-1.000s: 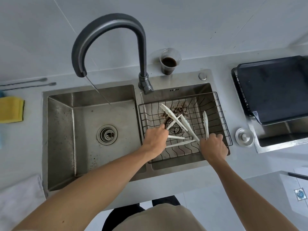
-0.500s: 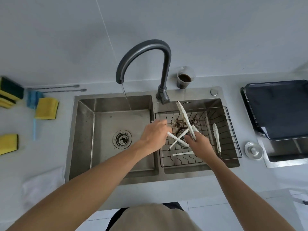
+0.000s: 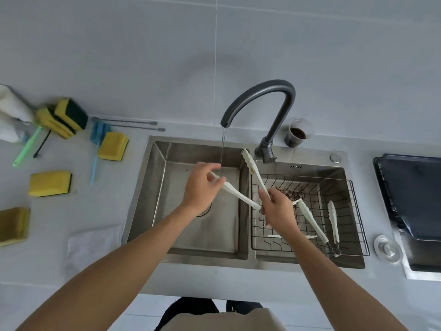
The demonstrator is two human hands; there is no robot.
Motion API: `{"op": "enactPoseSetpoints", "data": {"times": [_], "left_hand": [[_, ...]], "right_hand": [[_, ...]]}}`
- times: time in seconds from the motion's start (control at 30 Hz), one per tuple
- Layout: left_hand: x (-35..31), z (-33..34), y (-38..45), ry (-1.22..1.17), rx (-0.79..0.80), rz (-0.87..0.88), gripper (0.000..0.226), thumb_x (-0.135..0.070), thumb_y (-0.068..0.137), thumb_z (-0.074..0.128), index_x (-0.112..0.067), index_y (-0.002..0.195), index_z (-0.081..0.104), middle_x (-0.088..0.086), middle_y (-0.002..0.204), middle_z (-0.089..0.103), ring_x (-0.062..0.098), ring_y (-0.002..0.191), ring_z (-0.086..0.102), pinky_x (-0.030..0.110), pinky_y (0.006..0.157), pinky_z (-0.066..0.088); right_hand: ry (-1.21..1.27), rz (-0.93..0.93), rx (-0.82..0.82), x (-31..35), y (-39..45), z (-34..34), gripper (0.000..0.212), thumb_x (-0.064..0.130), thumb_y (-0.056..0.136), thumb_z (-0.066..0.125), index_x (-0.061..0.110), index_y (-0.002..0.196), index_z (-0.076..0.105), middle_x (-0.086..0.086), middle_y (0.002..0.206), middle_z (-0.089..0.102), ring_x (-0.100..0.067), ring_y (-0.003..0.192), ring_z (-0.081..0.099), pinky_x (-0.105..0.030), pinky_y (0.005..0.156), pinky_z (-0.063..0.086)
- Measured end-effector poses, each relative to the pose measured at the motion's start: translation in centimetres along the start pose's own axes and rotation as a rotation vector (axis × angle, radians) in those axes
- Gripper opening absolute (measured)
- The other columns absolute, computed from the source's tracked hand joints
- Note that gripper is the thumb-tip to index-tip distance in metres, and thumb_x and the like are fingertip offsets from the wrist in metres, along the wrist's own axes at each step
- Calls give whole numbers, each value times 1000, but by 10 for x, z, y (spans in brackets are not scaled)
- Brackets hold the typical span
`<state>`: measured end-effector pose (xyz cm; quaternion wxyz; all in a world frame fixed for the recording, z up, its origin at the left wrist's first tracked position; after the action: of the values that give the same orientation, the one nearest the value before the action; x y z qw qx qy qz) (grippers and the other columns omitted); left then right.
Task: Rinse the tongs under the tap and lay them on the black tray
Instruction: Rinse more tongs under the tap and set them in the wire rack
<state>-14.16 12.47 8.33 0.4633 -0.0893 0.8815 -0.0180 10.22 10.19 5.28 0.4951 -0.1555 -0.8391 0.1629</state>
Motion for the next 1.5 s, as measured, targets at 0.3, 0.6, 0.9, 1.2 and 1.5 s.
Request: {"op": "enactPoseSetpoints", "data": {"times": [0.3, 0.6, 0.9, 1.2, 1.5], "left_hand": [[39, -27, 17, -857, -106, -481, 24, -27, 101, 66, -6, 109, 73, 14, 105, 78, 22, 93, 76, 28, 80, 64], [46, -2, 48, -837, 82, -618, 34, -17, 98, 71, 0, 127, 67, 17, 108, 75, 20, 87, 72, 26, 70, 61], [48, 26, 64, -786, 241, -684, 20, -5, 104, 58, 0, 121, 66, 22, 124, 72, 33, 115, 71, 37, 93, 61], [57, 34, 84, -810, 219, -661, 25, -4, 103, 60, 2, 126, 67, 24, 120, 74, 36, 110, 74, 45, 95, 62], [42, 51, 94, -813, 241, -648, 24, 1, 99, 64, 1, 122, 69, 21, 116, 76, 33, 107, 76, 43, 92, 63]], "right_hand": [[55, 88, 77, 20, 15, 31, 40, 37, 105, 58, 3, 93, 76, -9, 65, 54, -21, 52, 51, -29, 42, 49], [419, 331, 347, 22, 25, 59, 33, 22, 107, 52, -2, 104, 75, -7, 62, 51, -13, 37, 28, -23, 41, 27], [663, 506, 603, 23, 20, 85, 41, 29, 112, 41, -2, 107, 69, -2, 64, 43, -4, 31, 26, -18, 31, 26], [688, 484, 549, 28, 28, 93, 63, 54, 108, 33, 2, 119, 67, -2, 72, 54, -11, 42, 28, -23, 40, 33], [587, 276, 400, 37, 29, 68, 70, 79, 85, 62, 12, 106, 61, 0, 73, 54, -12, 50, 25, -23, 43, 26]]}}
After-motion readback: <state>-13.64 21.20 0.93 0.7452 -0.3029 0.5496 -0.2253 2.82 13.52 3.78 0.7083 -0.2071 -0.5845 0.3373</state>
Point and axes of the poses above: each hand's wrist, its own y-axis towards the middle knuckle, its own z-axis out of the palm, x = y × z, the point moved 6 cm from there along y, towards the middle knuckle
